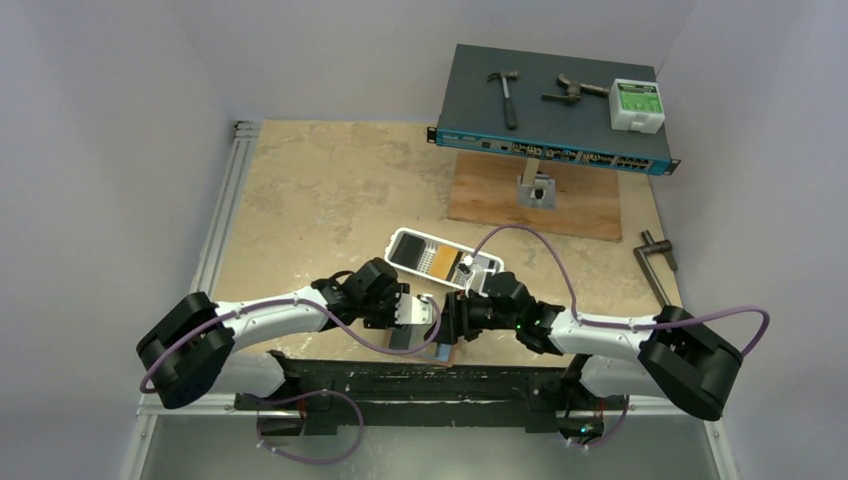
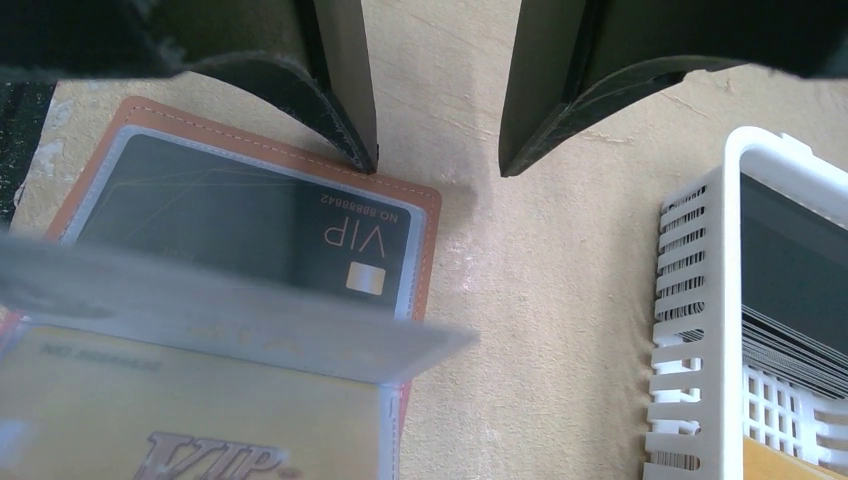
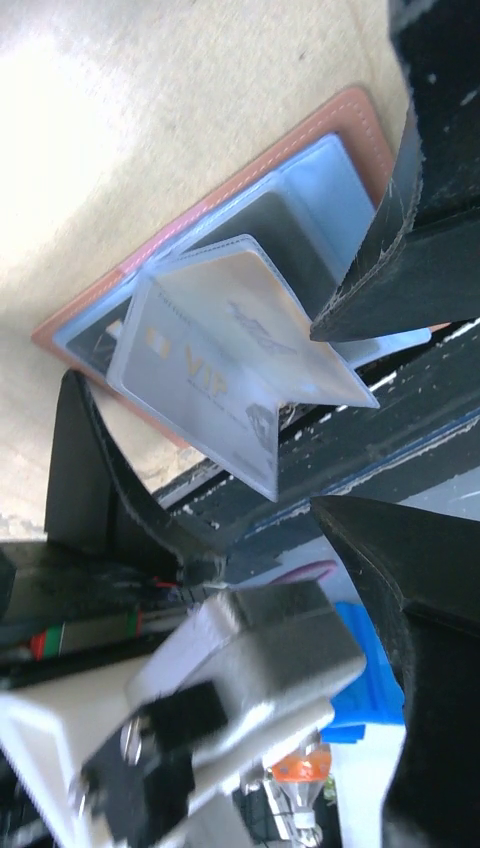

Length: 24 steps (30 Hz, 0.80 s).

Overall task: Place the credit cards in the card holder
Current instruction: Turn over the card holder at the center of the board.

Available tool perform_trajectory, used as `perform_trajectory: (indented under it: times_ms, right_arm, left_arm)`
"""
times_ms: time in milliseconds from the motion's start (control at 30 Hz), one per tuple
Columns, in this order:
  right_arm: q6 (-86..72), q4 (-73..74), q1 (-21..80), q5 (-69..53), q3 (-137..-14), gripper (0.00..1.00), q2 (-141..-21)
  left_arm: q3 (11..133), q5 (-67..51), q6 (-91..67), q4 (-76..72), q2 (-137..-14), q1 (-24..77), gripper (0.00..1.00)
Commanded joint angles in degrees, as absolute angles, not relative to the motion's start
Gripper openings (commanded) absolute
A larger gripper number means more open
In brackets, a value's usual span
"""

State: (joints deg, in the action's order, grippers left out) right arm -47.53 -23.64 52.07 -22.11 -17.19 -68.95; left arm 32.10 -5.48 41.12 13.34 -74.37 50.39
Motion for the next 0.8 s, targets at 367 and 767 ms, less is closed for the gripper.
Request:
perform_trajectory:
  times_ms: [367, 767]
  right_arm:
    - [-45.13, -34.46, 52.11, -28.74, -22.28, 0.57, -72.17]
    - [-45.36, -43.00, 52.12, -35.07, -23.14, 0.61, -72.53]
  left_arm:
    - [33.83, -6.11, 39.08, 14.41, -72.99, 50.74, 0.46]
    - [35.09, -6.85, 37.22, 15.93, -72.94, 50.39, 0.44]
